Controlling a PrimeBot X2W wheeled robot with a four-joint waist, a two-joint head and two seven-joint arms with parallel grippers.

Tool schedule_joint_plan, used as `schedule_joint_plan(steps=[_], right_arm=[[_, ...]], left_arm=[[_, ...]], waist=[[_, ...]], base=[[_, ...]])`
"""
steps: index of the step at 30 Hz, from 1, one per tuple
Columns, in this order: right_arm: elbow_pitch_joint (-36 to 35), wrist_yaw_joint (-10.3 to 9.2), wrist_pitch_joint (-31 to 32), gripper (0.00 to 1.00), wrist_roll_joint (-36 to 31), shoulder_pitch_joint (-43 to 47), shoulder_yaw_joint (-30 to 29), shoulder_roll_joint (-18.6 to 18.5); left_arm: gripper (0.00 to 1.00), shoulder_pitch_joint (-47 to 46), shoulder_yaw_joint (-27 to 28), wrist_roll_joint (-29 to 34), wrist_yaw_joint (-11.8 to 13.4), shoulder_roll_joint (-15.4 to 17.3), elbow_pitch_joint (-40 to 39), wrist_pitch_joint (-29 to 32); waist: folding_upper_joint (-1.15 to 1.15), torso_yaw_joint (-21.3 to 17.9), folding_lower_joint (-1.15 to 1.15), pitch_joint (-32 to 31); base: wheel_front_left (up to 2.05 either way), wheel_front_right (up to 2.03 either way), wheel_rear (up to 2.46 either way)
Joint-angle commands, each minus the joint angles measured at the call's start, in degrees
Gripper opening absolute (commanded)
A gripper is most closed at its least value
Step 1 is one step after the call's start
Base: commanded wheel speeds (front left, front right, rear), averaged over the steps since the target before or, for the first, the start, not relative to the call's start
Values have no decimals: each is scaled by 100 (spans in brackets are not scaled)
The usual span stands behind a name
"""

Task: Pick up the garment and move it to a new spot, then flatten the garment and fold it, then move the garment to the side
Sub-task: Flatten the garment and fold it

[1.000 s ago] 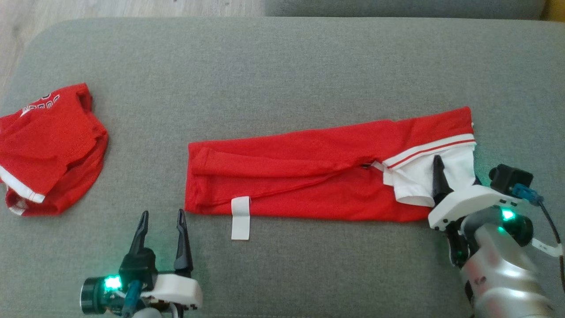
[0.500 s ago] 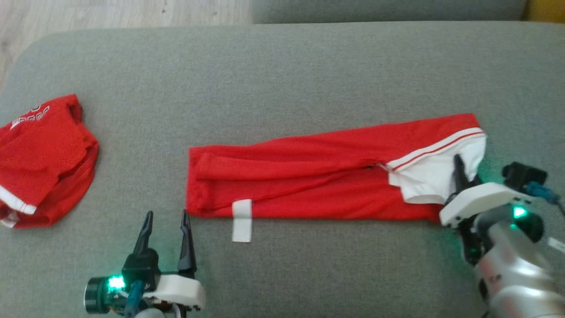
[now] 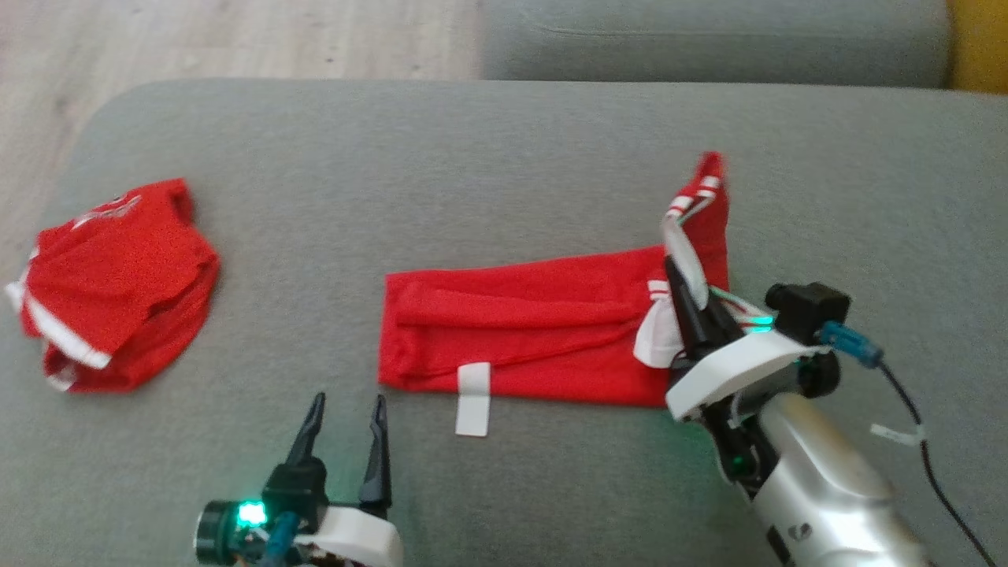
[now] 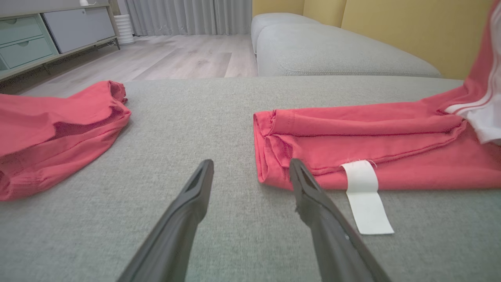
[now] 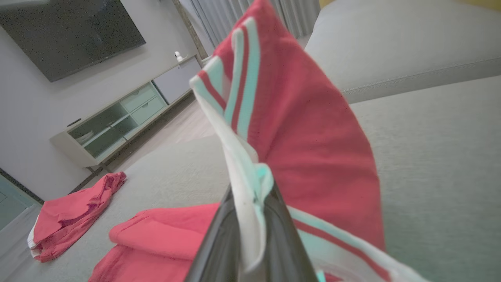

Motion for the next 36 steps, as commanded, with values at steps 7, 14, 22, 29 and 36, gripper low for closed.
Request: schedule_joint_plan(steps=[7, 14, 22, 29, 36], right_arm=[[-202, 21, 77, 0, 561, -211, 762, 222], [280, 21, 47, 0, 761, -441, 974, 279], [196, 21, -41, 100, 1471, -596, 1453, 290], [-64, 21, -69, 100, 640, -500, 457, 272], [-511, 21, -70, 100, -914, 236, -1121, 271]], left_arm=[[100, -185, -328, -30, -69, 20, -37, -29], [100, -359, -746, -73, -115, 20, 26, -29], [100, -499, -883, -212, 39, 20, 30, -29], [100, -550, -550, -155, 136, 20, -42, -29], [100, -601, -180, -39, 205, 20, -91, -29]], waist=[[0, 1104, 0, -64], [0, 1714, 0, 12], [0, 1779, 0, 55], [0, 1141, 0, -17], [0, 482, 0, -99]], base=[[0, 0, 0], [0, 0, 0], [0, 0, 0], [0, 0, 0], [0, 0, 0]])
